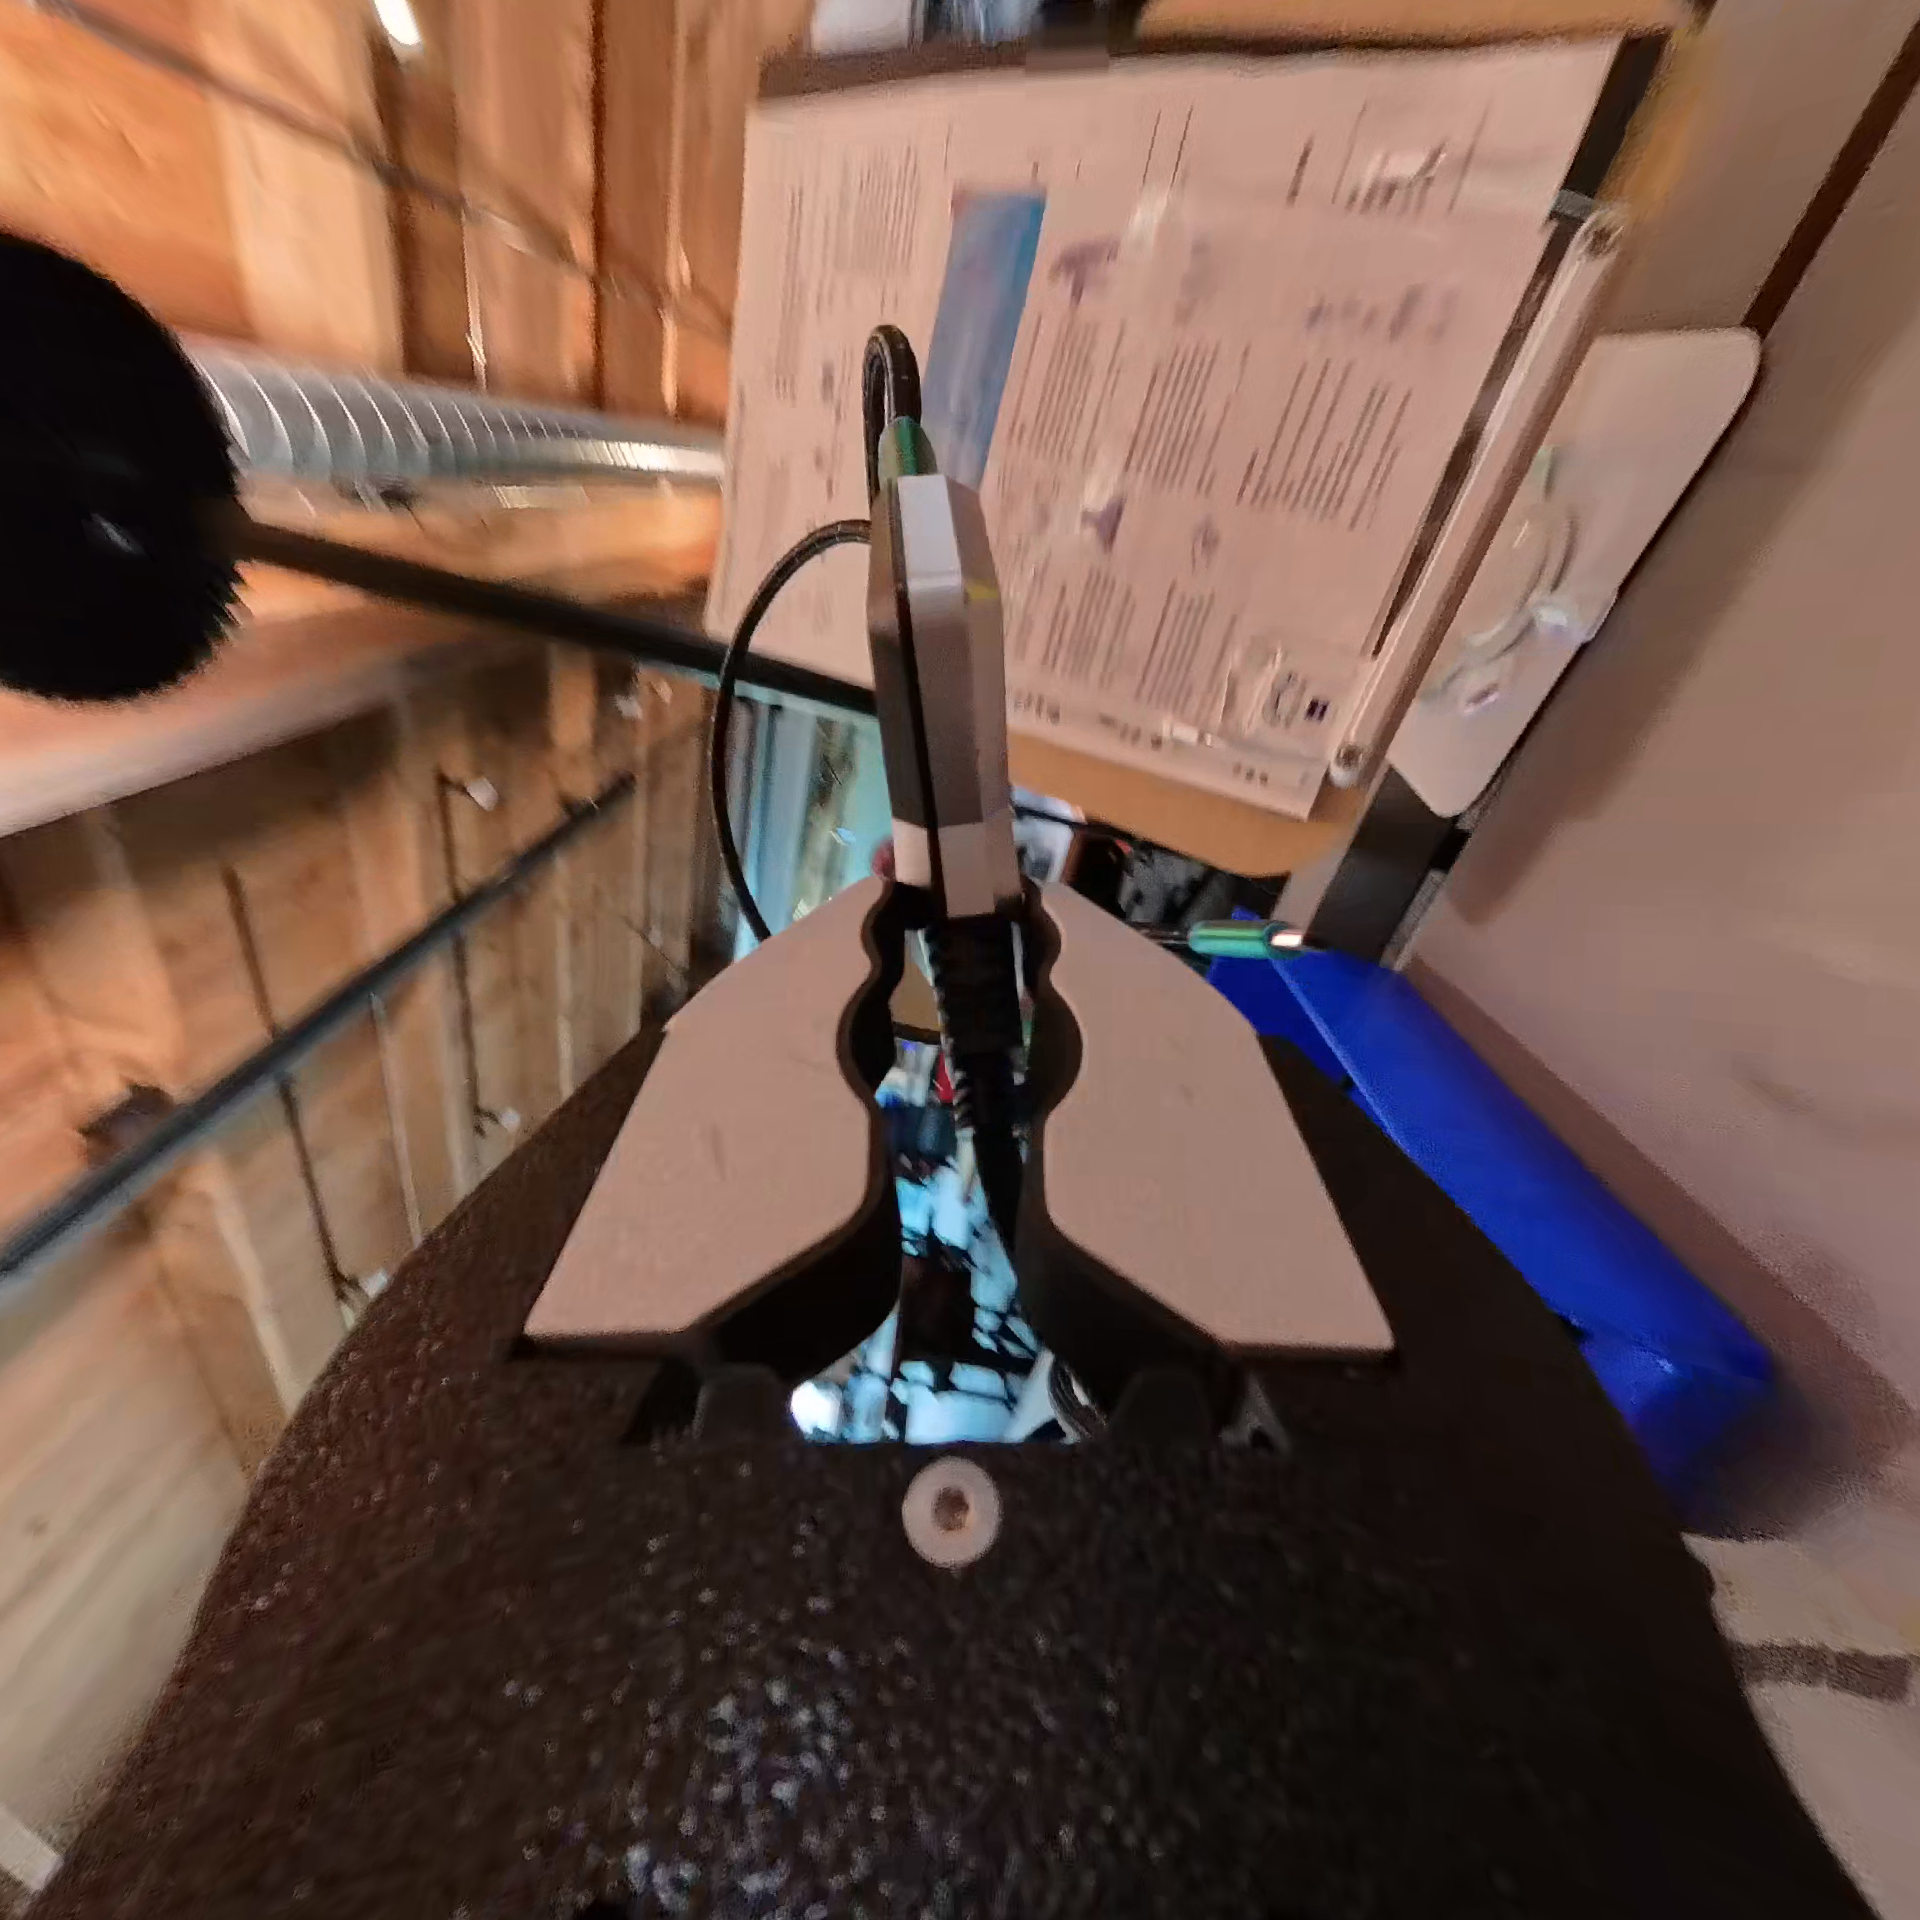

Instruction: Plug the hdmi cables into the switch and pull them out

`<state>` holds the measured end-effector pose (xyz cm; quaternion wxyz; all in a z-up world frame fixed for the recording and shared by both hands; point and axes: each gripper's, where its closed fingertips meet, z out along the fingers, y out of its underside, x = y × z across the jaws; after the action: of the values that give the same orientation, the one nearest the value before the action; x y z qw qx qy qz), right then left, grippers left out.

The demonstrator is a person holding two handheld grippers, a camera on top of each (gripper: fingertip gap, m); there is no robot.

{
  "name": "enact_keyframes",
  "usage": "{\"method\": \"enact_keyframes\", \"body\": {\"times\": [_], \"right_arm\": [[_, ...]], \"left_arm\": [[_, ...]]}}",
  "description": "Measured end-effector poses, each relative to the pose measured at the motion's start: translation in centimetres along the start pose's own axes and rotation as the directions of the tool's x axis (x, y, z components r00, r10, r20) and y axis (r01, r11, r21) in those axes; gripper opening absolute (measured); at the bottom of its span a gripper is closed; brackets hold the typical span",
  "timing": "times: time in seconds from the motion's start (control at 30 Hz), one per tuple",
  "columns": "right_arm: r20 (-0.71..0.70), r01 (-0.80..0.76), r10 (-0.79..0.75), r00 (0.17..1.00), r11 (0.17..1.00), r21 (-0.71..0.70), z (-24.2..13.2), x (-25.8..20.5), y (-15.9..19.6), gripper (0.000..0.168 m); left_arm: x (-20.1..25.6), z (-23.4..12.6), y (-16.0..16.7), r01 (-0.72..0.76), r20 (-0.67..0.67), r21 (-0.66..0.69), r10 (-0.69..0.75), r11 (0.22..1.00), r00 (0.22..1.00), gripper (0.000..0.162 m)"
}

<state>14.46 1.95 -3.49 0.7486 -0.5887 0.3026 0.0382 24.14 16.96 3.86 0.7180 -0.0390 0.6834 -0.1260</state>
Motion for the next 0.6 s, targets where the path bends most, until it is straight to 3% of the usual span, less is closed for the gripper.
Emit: {"method": "enact_keyframes", "body": {"times": [0.13,0.3,0.4,0.43,0.53,0.6], "right_arm": [[0.109,-0.234,0.225,0.968,0.970,0.074,0.9,-1.3,-0.1,0.100],[0.155,-0.335,0.319,0.935,0.938,0.086,0.5,-0.9,0.1,0.089],[0.239,-0.426,0.394,0.888,0.899,0.100,-0.4,-1.1,0.0,0.068],[0.208,-0.451,0.425,0.881,0.888,0.094,-0.5,-0.3,0.5,0.065],[0.141,-0.508,0.496,0.857,0.858,0.070,-0.7,1.5,2.5,0.032],[0.187,-0.536,0.515,0.836,0.840,0.083,-0.8,1.7,2.9,0.030]], "left_arm": [[3.0,-3.2,-4.8,-0.106,0.012,0.161,0.105,0.981,0.994,0.021],[7.5,-6.3,-9.5,-0.238,0.030,0.319,0.241,0.917,0.970,0.021],[10.1,-7.3,-11.0,-0.308,0.050,0.372,0.312,0.876,0.949,0.021],[10.8,-7.5,-11.3,-0.325,0.060,0.381,0.328,0.865,0.943,0.021],[12.1,-7.7,-11.7,-0.354,0.086,0.392,0.350,0.849,0.933,0.021],[12.5,-7.7,-11.7,-0.350,0.087,0.391,0.344,0.852,0.935,0.021]]}}
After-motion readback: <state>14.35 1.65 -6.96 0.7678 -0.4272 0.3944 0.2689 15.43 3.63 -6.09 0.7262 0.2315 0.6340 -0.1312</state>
